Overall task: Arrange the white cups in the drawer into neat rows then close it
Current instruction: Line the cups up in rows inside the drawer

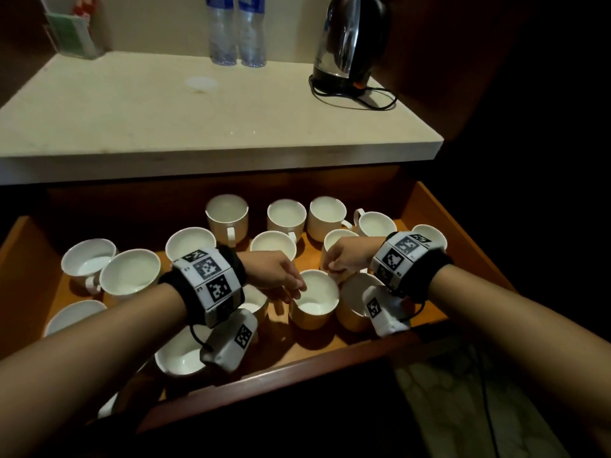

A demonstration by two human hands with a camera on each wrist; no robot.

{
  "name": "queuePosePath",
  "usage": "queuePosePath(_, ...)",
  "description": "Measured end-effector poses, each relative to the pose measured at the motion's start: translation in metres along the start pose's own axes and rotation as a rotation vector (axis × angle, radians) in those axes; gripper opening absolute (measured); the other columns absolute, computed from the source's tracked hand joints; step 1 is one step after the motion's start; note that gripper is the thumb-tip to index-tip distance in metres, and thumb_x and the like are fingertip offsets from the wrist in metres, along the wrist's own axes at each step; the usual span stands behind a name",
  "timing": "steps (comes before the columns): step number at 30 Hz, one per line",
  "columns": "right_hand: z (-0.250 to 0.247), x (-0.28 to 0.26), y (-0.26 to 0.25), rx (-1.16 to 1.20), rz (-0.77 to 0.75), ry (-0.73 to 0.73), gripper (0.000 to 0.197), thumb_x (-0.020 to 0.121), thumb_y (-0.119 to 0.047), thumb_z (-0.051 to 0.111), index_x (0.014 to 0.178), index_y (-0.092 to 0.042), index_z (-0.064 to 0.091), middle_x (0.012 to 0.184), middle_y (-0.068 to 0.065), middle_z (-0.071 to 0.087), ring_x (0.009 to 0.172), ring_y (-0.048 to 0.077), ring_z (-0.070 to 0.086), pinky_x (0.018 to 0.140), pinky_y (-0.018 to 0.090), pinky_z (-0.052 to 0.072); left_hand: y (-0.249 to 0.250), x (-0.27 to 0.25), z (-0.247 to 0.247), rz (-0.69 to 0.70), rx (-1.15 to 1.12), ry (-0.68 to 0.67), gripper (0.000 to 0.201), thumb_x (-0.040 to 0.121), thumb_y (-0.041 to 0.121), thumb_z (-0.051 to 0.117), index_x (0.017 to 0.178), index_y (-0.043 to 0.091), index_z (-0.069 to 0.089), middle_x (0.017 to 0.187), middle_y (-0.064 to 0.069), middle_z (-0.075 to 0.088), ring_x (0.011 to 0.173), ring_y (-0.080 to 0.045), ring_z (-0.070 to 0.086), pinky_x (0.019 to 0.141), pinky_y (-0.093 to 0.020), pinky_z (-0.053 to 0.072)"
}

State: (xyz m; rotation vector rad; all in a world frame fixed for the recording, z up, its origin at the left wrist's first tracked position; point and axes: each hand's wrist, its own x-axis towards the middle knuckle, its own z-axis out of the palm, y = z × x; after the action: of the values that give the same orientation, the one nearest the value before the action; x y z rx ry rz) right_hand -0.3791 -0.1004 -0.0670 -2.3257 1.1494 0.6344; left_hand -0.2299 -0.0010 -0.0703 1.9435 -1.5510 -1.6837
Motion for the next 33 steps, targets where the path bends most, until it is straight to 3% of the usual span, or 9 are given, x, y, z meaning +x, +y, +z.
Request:
queuePosePath(5,0.000,0.001,0.006,-0.057,-0.044,0.005,0.028,0.096,-0.017,0.048,0.117,-0.011,0.066,0.121,0.004,0.064,0.115,0.020,0.055,0.097,0.027,0.039,0.006,0.004,0.005,-0.035,-0.014,0.071,0.031,0.097,0.017,0.045,0.122,0.002,0.058,0.118,-0.013,0.065,0.100,-0.021,0.064,0.088,-0.030,0.052)
queuePosePath(9,0.000,-0.003,0.010,-0.066,-0.050,-0.033,0.029,0.097,-0.022,0.048,0.120,-0.015,0.064,0.119,0.001,0.063,0.114,0.018,0.055,0.092,0.025,0.038,0.009,0.007,0.005,-0.044,0.027,0.160,0.032,0.096,0.021,0.048,0.121,0.004,0.059,0.114,-0.011,0.067,0.091,-0.014,0.062,0.075,-0.019,0.051)
queuePosePath(14,0.001,-0.003,0.021,-0.014,-0.048,-0.170,0.029,0.097,-0.025,0.051,0.113,-0.007,0.066,0.089,-0.003,0.063,0.083,0.011,0.057,0.078,0.019,0.042,0.015,0.007,0.010,-0.026,0.138,0.244,0.032,0.096,0.025,0.049,0.121,0.010,0.061,0.117,-0.006,0.065,0.097,-0.013,0.058,0.076,-0.017,0.047)
queuePosePath(16,0.003,-0.003,0.022,0.092,-0.028,-0.250,0.031,0.097,-0.022,0.051,0.114,-0.001,0.064,0.091,0.003,0.070,0.073,0.008,0.062,0.069,0.016,0.048,0.017,0.009,0.011,-0.040,0.132,0.251,0.032,0.095,0.025,0.049,0.122,0.012,0.060,0.119,-0.006,0.063,0.101,-0.018,0.060,0.082,-0.025,0.051)
queuePosePath(20,-0.001,0.005,0.021,0.024,-0.092,-0.091,0.032,0.097,-0.023,0.049,0.127,-0.015,0.058,0.123,0.002,0.061,0.112,0.017,0.056,0.090,0.024,0.039,0.019,0.007,0.013,-0.115,0.017,0.167,0.032,0.096,0.025,0.049,0.124,0.012,0.056,0.103,-0.004,0.067,0.076,-0.015,0.065,0.073,-0.029,0.055)
queuePosePath(24,0.003,0.010,0.023,0.210,-0.155,-0.227,0.036,0.096,-0.013,0.049,0.131,-0.024,0.052,0.104,-0.002,0.060,0.091,0.012,0.058,0.079,0.023,0.047,0.019,0.008,0.016,-0.143,-0.009,0.151,0.033,0.096,0.023,0.048,0.125,0.008,0.055,0.112,-0.011,0.068,0.077,-0.019,0.066,0.075,-0.030,0.054)
queuePosePath(26,0.006,0.015,0.025,0.196,-0.163,-0.211,0.032,0.096,-0.015,0.050,0.127,-0.019,0.056,0.099,-0.001,0.063,0.085,0.011,0.059,0.078,0.023,0.048,0.018,0.011,0.016,-0.147,-0.022,0.172,0.033,0.096,0.022,0.048,0.124,0.007,0.055,0.114,-0.012,0.068,0.079,-0.021,0.066,0.077,-0.031,0.054)
queuePosePath(30,0.006,0.017,0.030,0.145,-0.144,-0.177,0.020,0.096,-0.020,0.052,0.107,-0.010,0.065,0.087,-0.002,0.065,0.070,0.003,0.058,0.060,0.015,0.042,0.020,0.015,0.016,-0.133,-0.037,0.200,0.032,0.096,0.023,0.049,0.121,0.006,0.058,0.114,-0.009,0.068,0.088,-0.022,0.065,0.078,-0.030,0.054)
queuePosePath(33,0.005,0.015,0.031,0.132,-0.142,-0.184,0.019,0.096,-0.024,0.051,0.098,-0.013,0.065,0.082,-0.005,0.065,0.071,0.004,0.059,0.064,0.016,0.045,0.023,0.016,0.016,-0.109,-0.023,0.243,0.032,0.095,0.024,0.050,0.120,0.007,0.060,0.116,-0.008,0.065,0.087,-0.016,0.061,0.076,-0.026,0.053)
